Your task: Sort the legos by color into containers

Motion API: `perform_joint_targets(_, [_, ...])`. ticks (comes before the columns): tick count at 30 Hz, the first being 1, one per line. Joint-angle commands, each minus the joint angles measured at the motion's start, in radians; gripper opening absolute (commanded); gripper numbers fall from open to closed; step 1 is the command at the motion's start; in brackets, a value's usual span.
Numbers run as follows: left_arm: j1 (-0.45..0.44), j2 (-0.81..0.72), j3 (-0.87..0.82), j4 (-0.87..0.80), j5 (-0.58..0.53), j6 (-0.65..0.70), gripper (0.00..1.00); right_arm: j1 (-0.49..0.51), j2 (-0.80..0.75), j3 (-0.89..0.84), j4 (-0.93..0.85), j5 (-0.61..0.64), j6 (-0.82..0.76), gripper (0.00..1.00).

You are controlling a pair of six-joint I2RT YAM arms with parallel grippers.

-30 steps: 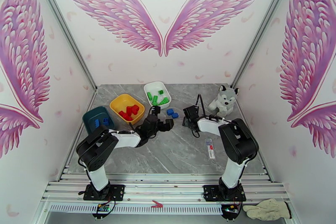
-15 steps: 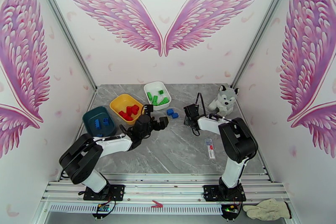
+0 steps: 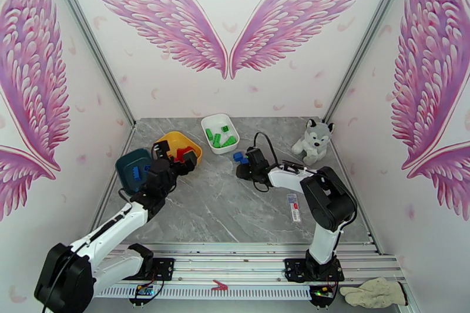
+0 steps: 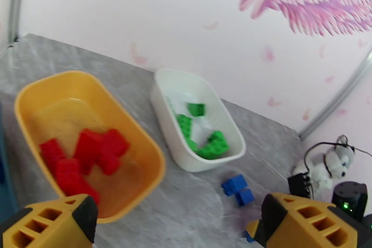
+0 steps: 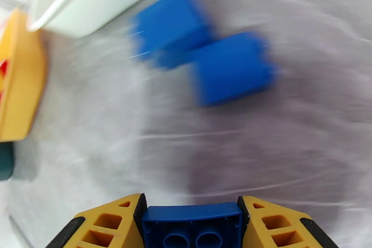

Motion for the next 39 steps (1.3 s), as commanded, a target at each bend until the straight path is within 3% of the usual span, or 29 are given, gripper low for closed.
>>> perform_joint_targets(1, [0.104,-0.042,-0.039,-0.123,0.011,-0.011,0.99,0.057,0.058,0.091,0.100,-0.186,0.057,0.43])
perform_joint_targets(7, [0.394,-0.022,-0.094,-0.041,0.232,-0.135,0.99,0.145,0.207,0.271,0.226,-0.374,0.167,0.43])
perform_joint_targets(15, [0.620,-0.069,-0.126,0.033,0.347,-0.260,0.99,0.235,0.450,0.560,0.414,-0.551,0.352,0.42])
perform_joint_targets(21, [0.681,-0.156,-0.154,0.006,0.366,-0.287,0.99,0.284,0.642,0.845,0.519,-0.628,0.496,0.41])
perform_joint_targets(26, [0.761,-0.243,-0.163,-0.038,0.419,-0.308,0.99,0.325,0.802,1.136,0.471,-0.666,0.557,0.41])
perform_joint_targets(29, [0.794,-0.274,-0.154,-0.063,0.454,-0.310,0.99,0.348,0.862,1.279,0.356,-0.662,0.509,0.52])
perform_joint_targets(31, [0.811,-0.293,-0.154,-0.072,0.470,-0.316,0.99,0.350,0.873,1.297,0.335,-0.648,0.499,0.66])
perform_joint_targets(33, [0.823,-0.306,-0.153,-0.078,0.479,-0.320,0.99,0.345,0.872,1.293,0.336,-0.648,0.497,0.72])
perform_joint_targets(39, [0.825,-0.305,-0.146,-0.072,0.493,-0.323,0.99,0.339,0.788,1.186,0.345,-0.645,0.439,0.74])
